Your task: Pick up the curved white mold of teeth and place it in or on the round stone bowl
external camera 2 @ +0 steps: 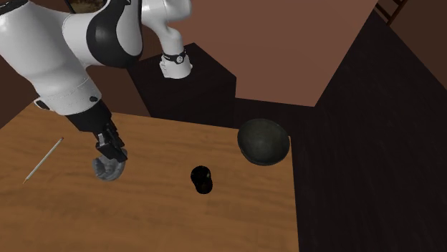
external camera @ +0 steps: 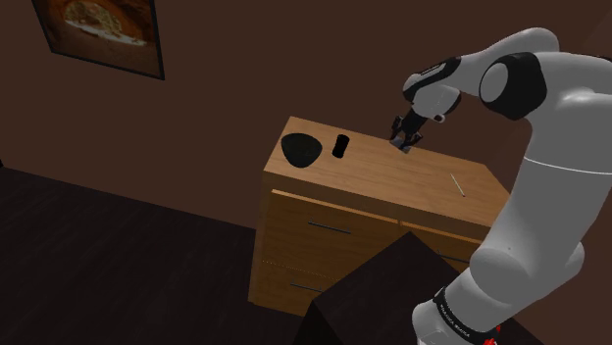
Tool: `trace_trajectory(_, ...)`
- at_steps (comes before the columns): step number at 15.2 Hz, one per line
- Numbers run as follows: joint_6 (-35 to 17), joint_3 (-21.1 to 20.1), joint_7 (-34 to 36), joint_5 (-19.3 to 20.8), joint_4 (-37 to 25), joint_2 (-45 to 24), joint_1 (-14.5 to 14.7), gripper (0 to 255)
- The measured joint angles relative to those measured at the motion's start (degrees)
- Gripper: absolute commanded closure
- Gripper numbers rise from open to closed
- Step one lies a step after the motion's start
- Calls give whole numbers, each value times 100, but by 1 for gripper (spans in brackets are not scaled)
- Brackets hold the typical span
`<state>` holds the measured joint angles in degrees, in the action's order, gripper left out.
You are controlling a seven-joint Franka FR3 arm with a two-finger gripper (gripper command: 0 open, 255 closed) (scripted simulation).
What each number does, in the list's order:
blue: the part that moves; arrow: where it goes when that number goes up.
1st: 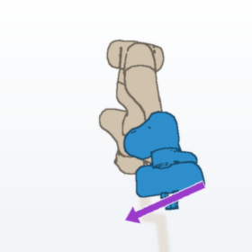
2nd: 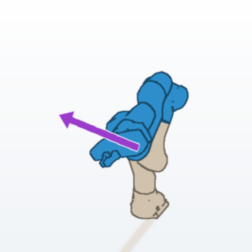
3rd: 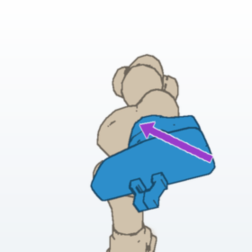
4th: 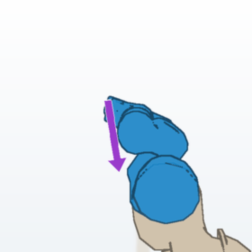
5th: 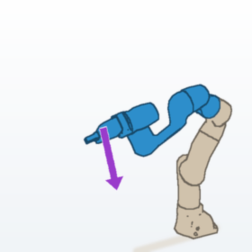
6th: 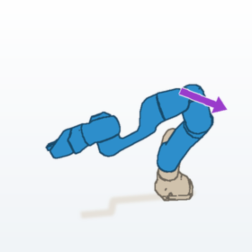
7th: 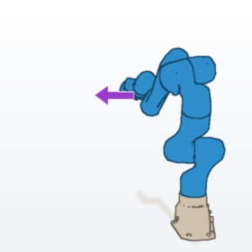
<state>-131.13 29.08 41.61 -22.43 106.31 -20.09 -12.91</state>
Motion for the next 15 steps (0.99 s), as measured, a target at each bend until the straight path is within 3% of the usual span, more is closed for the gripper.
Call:
trace_trajectory(9, 528, 116, 234, 279, -299, 287, 67, 255)
trace_trajectory(15, 358, -9, 1011, 607, 30, 615, 630, 255)
